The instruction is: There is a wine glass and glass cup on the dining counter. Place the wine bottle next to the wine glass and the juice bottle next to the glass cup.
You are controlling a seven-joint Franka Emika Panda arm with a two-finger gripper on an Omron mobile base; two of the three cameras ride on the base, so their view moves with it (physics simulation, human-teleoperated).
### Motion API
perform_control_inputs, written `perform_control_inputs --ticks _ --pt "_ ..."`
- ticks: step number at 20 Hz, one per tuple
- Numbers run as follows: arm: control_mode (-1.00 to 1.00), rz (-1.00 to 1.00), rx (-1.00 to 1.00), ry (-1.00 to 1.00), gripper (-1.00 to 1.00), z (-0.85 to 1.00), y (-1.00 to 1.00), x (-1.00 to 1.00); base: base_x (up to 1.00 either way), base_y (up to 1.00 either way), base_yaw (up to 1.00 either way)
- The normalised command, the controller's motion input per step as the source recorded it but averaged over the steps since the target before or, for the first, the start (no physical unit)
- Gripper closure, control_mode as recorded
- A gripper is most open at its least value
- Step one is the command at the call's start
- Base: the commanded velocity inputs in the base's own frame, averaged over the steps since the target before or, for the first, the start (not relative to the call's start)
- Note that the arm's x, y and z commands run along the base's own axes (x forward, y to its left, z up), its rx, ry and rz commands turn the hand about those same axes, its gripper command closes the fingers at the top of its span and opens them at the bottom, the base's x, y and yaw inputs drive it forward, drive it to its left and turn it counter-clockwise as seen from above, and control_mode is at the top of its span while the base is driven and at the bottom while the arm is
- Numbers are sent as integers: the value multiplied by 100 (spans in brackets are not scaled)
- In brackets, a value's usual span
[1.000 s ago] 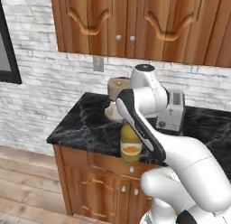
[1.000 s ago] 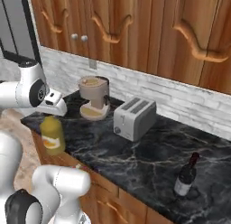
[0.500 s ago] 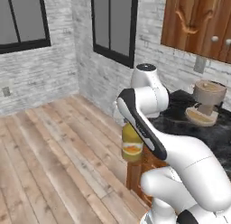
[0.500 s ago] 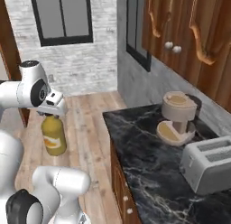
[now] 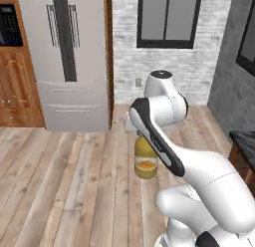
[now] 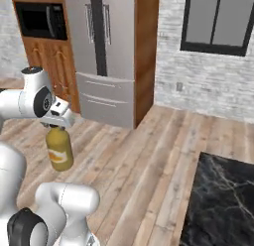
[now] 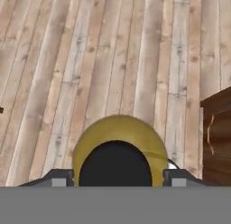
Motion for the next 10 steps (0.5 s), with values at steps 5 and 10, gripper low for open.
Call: perform_control_inputs --ticks 5,10 --pt "100 0 0 0 100 0 0 0 -1 0 100" --pt "100 0 0 0 100 0 0 0 -3 -3 100"
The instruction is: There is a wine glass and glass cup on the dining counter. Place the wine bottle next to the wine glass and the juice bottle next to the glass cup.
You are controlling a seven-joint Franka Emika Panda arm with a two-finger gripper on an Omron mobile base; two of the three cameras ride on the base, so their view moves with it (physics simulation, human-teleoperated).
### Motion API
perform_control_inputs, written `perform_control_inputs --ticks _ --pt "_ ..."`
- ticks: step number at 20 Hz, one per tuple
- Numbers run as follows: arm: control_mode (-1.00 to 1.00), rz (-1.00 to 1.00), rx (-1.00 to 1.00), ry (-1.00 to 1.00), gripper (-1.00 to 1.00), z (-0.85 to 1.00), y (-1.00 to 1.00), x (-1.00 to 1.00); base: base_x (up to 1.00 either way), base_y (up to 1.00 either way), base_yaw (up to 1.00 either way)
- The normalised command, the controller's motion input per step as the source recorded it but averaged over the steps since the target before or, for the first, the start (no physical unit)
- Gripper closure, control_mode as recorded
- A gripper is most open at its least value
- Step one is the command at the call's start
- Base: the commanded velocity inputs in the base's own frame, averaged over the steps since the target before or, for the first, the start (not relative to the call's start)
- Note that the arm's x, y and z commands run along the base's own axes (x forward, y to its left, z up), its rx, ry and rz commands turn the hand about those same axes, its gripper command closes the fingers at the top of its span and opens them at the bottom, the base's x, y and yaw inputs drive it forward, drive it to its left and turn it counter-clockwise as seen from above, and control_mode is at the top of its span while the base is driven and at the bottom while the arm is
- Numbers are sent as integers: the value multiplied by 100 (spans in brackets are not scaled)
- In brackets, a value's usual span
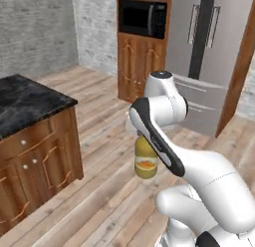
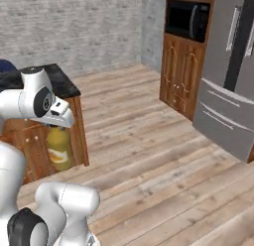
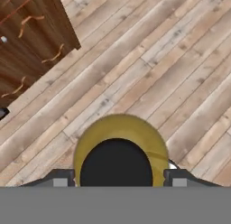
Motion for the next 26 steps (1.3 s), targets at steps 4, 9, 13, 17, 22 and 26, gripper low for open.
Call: perform_control_inputs --ticks 4,9,13,17,22,26 --pt "100 0 0 0 100 0 0 0 0 -7 92" --pt "100 0 0 0 100 0 0 0 2 -7 82" --pt "100 0 0 0 100 0 0 0 29 -7 68" --pt "100 0 0 0 100 0 0 0 51 -17 38" --pt "100 0 0 0 100 0 0 0 71 -23 21" --pt "100 0 0 0 100 0 0 0 74 -24 14"
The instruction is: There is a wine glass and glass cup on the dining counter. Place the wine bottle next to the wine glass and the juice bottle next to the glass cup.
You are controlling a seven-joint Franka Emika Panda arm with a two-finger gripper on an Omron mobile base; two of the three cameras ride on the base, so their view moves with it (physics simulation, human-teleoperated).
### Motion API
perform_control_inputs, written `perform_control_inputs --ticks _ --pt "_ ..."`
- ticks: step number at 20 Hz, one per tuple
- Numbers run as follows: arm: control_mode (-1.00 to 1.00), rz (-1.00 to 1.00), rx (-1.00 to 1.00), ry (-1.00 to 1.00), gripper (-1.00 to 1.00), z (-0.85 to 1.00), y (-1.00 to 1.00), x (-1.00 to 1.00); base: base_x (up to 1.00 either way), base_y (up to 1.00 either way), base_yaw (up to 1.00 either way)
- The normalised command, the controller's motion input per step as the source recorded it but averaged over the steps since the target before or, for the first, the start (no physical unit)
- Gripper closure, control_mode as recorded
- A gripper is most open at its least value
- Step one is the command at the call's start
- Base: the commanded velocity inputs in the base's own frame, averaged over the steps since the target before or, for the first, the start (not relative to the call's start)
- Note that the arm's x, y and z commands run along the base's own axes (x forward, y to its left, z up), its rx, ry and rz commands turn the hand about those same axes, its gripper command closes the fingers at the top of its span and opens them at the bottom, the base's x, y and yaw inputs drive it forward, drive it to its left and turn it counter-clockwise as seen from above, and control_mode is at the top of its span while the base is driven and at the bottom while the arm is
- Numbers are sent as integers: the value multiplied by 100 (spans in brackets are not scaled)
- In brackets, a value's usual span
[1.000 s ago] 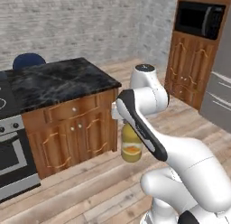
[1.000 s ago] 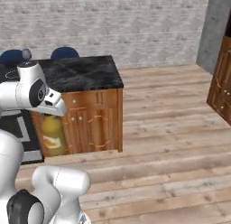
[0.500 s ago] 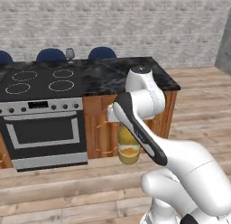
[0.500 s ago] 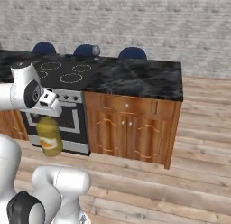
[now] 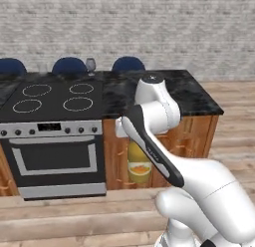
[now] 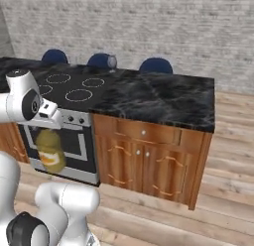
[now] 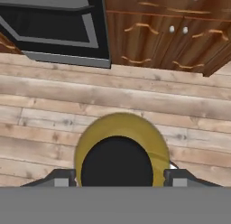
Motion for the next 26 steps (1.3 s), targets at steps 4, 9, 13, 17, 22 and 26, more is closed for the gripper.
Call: perform_control_inputs --ticks 4,9,13,17,22,26 --pt "100 0 0 0 100 0 0 0 70 -32 11" --pt "100 0 0 0 100 0 0 0 59 -42 12" --pt "100 0 0 0 100 0 0 0 50 -48 11" --pt "100 0 0 0 100 0 0 0 37 -59 5" --pt "100 0 0 0 100 0 0 0 18 -70 2" --pt "100 0 0 0 100 0 0 0 15 -74 0"
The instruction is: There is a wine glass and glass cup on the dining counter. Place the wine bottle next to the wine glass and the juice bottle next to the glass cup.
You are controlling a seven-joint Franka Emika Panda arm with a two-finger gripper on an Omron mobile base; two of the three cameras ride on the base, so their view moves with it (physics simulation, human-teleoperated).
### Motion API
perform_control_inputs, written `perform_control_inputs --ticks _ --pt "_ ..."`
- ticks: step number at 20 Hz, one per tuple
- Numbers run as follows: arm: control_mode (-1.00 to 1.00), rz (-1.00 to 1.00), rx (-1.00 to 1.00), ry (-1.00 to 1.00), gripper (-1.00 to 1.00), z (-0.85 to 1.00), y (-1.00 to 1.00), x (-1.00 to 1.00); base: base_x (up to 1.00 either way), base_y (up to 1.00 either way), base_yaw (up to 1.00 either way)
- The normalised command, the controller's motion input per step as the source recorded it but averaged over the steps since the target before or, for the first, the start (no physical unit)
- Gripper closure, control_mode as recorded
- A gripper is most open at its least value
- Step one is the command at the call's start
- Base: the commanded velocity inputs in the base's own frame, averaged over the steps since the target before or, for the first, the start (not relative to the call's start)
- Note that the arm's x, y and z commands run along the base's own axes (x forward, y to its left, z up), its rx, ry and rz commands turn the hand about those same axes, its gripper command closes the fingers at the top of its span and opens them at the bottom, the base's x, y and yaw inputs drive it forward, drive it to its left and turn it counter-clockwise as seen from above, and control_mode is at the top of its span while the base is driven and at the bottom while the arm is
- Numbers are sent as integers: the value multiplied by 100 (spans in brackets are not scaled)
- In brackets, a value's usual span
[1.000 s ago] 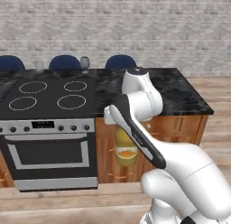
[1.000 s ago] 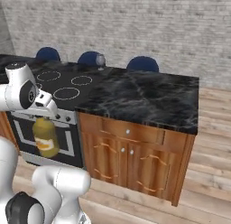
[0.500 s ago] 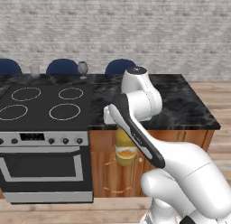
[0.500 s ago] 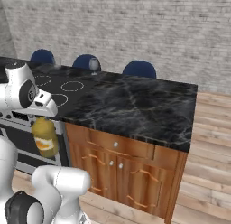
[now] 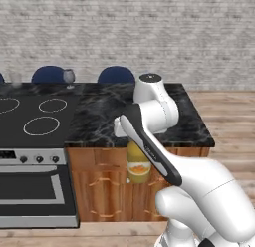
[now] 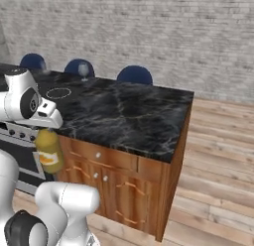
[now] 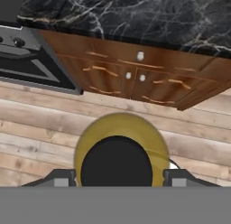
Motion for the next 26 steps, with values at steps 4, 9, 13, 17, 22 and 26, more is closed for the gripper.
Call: perform_control_inputs --ticks 4,9,13,17,22,26 --pt "100 0 0 0 100 0 0 0 15 -74 0" --pt "100 0 0 0 100 0 0 0 15 -74 0" --pt "100 0 0 0 100 0 0 0 15 -74 0" --pt "100 0 0 0 100 0 0 0 14 -73 0" --pt "100 0 0 0 100 0 0 0 15 -73 0" --pt "100 0 0 0 100 0 0 0 15 -72 0"
